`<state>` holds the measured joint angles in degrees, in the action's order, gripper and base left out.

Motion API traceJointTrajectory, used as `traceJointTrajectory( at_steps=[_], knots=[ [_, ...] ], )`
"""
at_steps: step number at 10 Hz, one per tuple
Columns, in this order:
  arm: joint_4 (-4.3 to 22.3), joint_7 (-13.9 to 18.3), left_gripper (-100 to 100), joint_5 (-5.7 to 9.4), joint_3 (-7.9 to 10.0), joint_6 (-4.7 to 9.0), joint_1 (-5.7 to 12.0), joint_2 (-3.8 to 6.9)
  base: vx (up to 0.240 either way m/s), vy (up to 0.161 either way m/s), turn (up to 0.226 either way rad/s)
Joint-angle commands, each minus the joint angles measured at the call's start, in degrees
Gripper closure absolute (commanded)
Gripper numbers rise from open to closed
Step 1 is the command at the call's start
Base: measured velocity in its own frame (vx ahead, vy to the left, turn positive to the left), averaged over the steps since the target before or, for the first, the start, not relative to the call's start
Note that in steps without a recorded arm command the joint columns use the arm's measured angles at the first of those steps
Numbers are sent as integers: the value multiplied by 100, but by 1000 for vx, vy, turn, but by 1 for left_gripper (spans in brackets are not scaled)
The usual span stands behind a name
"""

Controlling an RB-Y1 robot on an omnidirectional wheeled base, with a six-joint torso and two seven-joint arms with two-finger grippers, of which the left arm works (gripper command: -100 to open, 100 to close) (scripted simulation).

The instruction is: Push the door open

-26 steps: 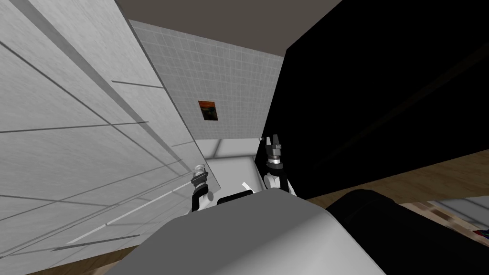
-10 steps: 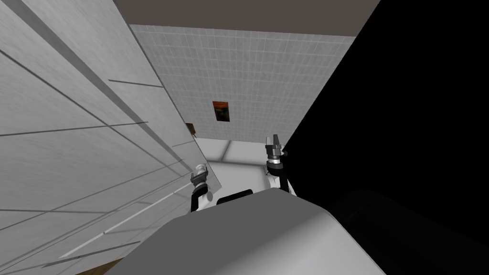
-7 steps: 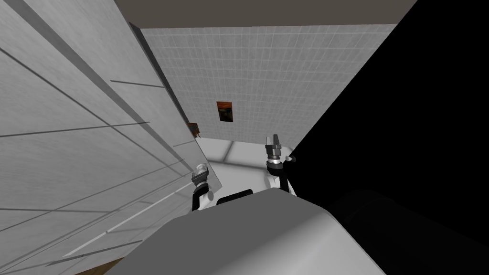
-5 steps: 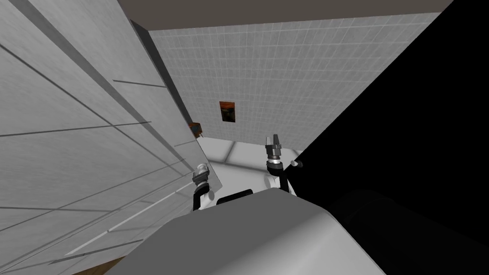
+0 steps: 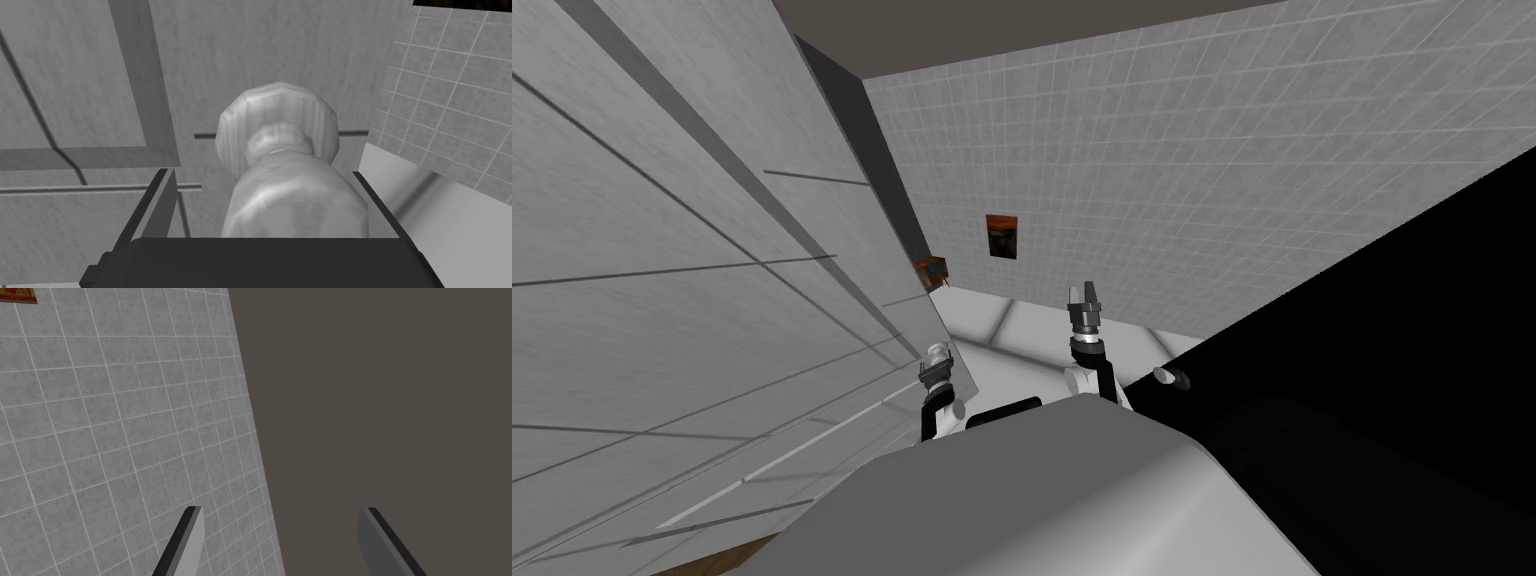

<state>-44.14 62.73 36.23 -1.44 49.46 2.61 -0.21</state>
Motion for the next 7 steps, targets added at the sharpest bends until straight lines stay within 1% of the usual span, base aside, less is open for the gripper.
traceJointTrajectory(
  at_steps=[1,2,3,4,5,6,7],
  knots=[
    [12,14,100,26,68,76,25,-9,200,-55,158],
    [8,11,100,27,68,79,25,-70,215,-51,92],
    [6,10,100,28,67,81,24,-108,195,-41,120],
    [-27,-4,100,18,32,5,-35,-114,85,-19,30],
    [-39,-29,100,88,140,35,-28,65,130,2,6],
    [-39,-34,100,103,163,40,-27,91,183,-28,23],
    [-39,-34,100,103,163,40,-27,91,135,-30,43]
  ],
)
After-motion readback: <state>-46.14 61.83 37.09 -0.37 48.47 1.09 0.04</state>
